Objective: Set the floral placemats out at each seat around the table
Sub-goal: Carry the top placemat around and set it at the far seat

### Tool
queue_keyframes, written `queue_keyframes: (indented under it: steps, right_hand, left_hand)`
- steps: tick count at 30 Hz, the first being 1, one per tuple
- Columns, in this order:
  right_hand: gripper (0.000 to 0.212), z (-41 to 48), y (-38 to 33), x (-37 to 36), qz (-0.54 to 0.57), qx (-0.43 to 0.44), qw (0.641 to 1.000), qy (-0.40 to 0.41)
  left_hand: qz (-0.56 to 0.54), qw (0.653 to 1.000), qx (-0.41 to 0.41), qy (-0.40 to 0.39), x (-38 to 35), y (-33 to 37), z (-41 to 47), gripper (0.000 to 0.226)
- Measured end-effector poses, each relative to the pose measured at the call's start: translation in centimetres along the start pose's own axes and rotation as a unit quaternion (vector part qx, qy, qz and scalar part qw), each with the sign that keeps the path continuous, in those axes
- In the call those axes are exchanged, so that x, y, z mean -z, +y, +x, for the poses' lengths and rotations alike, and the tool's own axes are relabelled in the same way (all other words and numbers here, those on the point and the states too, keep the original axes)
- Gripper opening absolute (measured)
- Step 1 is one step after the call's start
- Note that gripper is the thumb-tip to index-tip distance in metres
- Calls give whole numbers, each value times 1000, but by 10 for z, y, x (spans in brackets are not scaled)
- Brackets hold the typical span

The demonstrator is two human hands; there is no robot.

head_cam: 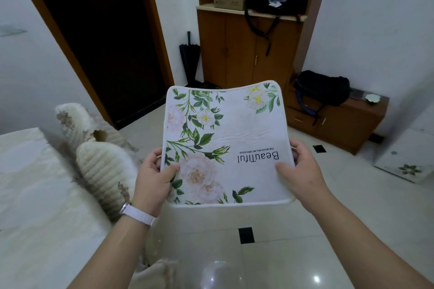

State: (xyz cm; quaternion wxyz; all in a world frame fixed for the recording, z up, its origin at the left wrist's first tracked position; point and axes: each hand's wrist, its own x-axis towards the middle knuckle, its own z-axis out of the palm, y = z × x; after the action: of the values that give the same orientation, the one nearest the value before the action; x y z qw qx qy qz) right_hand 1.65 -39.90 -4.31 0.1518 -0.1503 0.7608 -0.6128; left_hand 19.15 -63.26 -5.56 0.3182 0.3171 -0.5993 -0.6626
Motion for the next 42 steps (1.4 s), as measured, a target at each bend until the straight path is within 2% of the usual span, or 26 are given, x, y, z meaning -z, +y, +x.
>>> queue_keyframes:
  steps: [6,13,18,24,29,37,42]
  right_hand:
    - [53,65,6,-3,-15,-8,1000,16]
    - [49,169,-4,-43,-38,-5,999,25]
    - [47,254,-40,-86,-58,15,997,48]
    - [45,336,-78,-150,-54,62,996,31]
    - [46,385,-89,-217,-64,72,995,-28]
    - [47,470,-89,-333,-87,86,982,-142]
    - [47,540,-83,-410,-84,72,970,-218]
  left_hand:
    - [-1,1000,10,-4,-30,-18,60,31]
    - [-44,998,42,2,-51,-31,174,30]
    - [-69,997,40,-3,-55,-12,272,30]
    - [-65,998,2,6,-29,18,374,29]
    - [-60,998,-11,34,16,27,424,30]
    - [-56,986,-2,160,81,-1,483,33]
    - [-4,975,5,224,107,-10,533,37]
